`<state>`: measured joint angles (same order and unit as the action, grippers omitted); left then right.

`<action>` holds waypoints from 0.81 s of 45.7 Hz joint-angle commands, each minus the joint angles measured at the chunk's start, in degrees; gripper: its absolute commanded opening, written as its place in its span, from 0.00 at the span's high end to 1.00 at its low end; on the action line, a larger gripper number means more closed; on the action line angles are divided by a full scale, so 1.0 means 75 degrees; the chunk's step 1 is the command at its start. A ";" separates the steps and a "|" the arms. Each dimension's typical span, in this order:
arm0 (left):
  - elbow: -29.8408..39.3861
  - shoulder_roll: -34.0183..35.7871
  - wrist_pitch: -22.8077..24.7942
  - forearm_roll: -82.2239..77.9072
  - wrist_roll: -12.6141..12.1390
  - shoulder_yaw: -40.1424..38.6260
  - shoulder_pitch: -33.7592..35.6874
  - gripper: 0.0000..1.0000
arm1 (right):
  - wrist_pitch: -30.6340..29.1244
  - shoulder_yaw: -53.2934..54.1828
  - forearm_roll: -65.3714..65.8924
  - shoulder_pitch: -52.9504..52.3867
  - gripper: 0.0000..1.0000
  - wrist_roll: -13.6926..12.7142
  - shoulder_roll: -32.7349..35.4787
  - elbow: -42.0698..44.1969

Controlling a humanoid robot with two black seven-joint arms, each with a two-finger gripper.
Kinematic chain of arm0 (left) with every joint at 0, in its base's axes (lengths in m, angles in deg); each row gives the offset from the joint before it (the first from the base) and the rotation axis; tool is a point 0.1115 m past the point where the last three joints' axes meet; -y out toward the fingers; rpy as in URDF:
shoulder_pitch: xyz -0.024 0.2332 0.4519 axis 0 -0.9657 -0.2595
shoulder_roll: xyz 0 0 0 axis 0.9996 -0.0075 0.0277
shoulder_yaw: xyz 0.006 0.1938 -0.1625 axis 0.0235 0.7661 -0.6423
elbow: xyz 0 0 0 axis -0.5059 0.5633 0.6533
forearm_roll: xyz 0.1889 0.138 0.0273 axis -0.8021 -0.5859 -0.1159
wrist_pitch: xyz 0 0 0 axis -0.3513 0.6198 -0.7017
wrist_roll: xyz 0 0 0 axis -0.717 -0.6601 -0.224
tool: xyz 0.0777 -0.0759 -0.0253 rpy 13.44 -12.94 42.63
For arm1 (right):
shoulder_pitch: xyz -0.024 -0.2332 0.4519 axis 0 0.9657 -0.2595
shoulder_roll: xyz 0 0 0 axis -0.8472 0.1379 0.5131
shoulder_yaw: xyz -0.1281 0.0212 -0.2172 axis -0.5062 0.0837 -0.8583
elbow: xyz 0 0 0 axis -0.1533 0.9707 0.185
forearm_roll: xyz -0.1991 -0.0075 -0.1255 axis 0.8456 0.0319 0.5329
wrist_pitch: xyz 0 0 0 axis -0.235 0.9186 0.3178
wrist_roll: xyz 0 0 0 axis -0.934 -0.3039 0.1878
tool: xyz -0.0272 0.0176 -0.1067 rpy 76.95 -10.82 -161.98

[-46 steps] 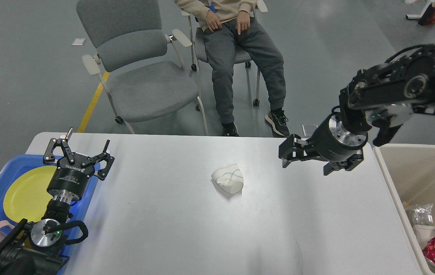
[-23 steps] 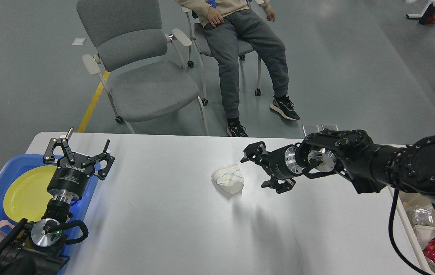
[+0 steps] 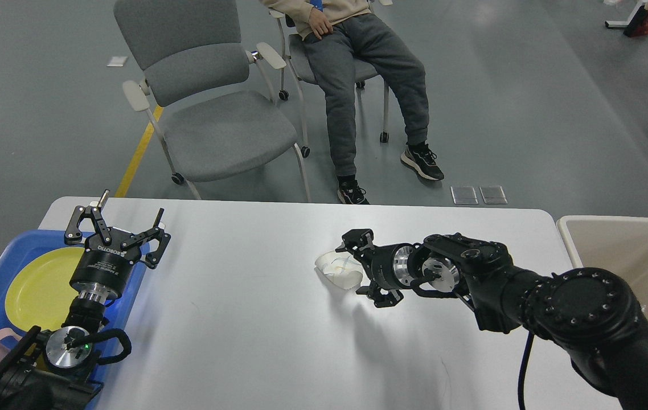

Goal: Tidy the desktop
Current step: 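Grasp the white tissue with the right gripper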

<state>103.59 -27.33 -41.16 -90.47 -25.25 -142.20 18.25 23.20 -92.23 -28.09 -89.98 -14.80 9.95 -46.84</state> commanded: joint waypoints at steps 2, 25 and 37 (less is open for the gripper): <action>-0.0001 0.0000 -0.0009 0.0000 0.0002 0.0000 -0.0004 0.04 | 0.0502 0.0076 -0.0020 0.0253 0.01 -0.0011 -0.0283 0.0318; -0.0001 0.0000 -0.0009 0.0000 -0.0009 0.0000 0.0008 0.04 | 0.1605 0.0486 -0.0008 0.0405 0.02 0.0001 -0.0283 0.0212; -0.0001 0.0000 0.0003 0.0000 -0.0009 0.0000 -0.0004 0.04 | 0.1757 0.0486 0.0004 0.0429 0.07 0.0013 -0.0283 0.0189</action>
<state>103.59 -27.33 -41.16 -90.47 -25.30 -142.20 18.26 36.25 -88.58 -28.07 -86.85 -14.72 7.83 -45.37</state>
